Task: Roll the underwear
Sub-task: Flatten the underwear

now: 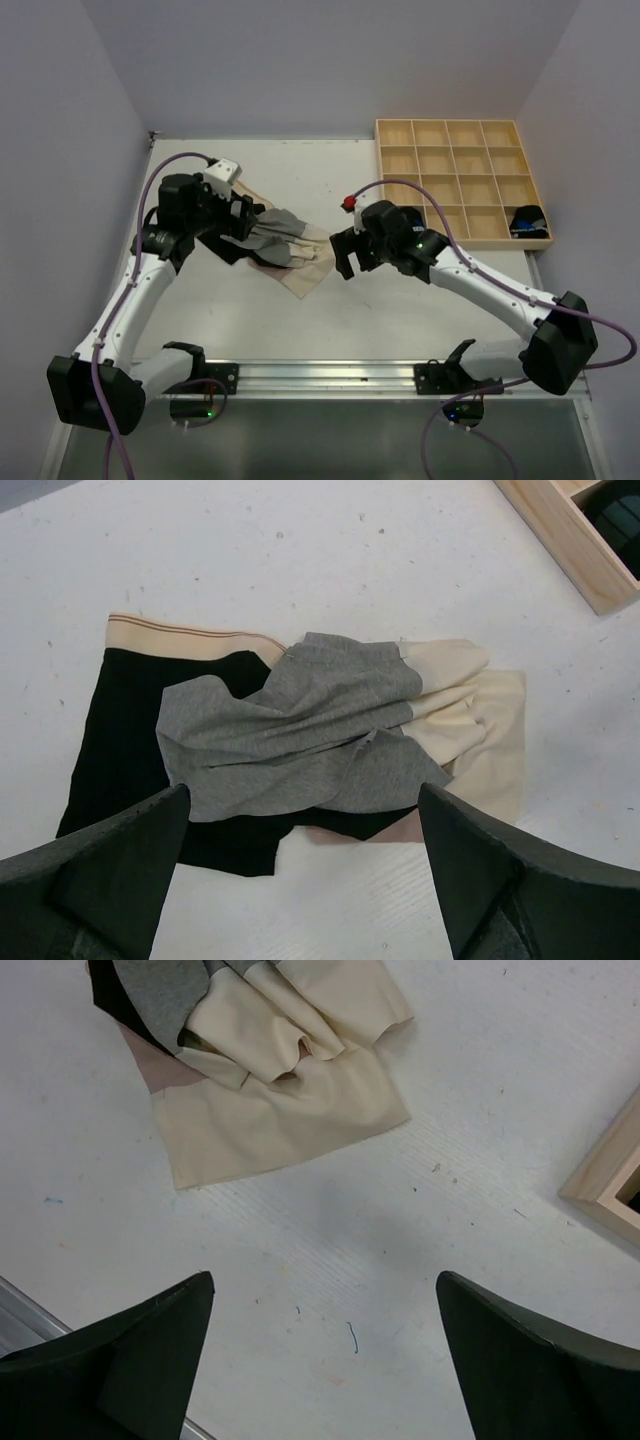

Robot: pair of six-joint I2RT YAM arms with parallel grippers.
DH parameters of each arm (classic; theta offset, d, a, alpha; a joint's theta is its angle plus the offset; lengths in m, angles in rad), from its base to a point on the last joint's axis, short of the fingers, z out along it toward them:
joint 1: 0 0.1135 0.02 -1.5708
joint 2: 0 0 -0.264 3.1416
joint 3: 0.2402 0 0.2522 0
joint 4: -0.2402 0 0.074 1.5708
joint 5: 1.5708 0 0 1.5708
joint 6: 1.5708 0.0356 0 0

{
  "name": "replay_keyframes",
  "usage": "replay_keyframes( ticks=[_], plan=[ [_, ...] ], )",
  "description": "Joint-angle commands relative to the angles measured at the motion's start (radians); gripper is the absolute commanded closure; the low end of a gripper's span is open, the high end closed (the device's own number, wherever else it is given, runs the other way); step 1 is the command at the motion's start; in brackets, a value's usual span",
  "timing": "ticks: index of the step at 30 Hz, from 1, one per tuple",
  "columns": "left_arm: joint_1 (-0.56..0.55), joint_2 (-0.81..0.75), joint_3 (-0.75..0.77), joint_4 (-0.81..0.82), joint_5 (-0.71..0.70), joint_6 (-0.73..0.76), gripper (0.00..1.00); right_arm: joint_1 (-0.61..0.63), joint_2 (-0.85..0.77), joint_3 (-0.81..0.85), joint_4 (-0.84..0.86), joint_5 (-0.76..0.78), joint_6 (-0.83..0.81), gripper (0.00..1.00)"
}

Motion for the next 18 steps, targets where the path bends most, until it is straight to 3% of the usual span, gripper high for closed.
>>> replay_keyframes(
  ticks=[1, 7, 14, 18],
  plan=[
    [0.009, 0.025, 0.038, -0.005, -0.021, 0.005, 0.0, 0.029, 0.072, 0.075, 0.053, 0.0, 0.002, 0.04],
    [0.124, 0.077, 0.066, 0.001, 0.117, -0.01, 0.0, 0.106, 0.352, 0.311, 0.067, 0.046, -0.033, 0.21],
    [0.327, 0.177, 0.135, -0.078, 0.327, 0.039, 0.0, 0.132, 0.673, 0.61, 0.065, 0.039, -0.09, 0.25],
    [0.412, 0.209, 0.139, -0.112, 0.373, 0.089, 0.0, 0.144, 0.799, 0.753, 0.041, 0.04, -0.116, 0.27]
  ],
)
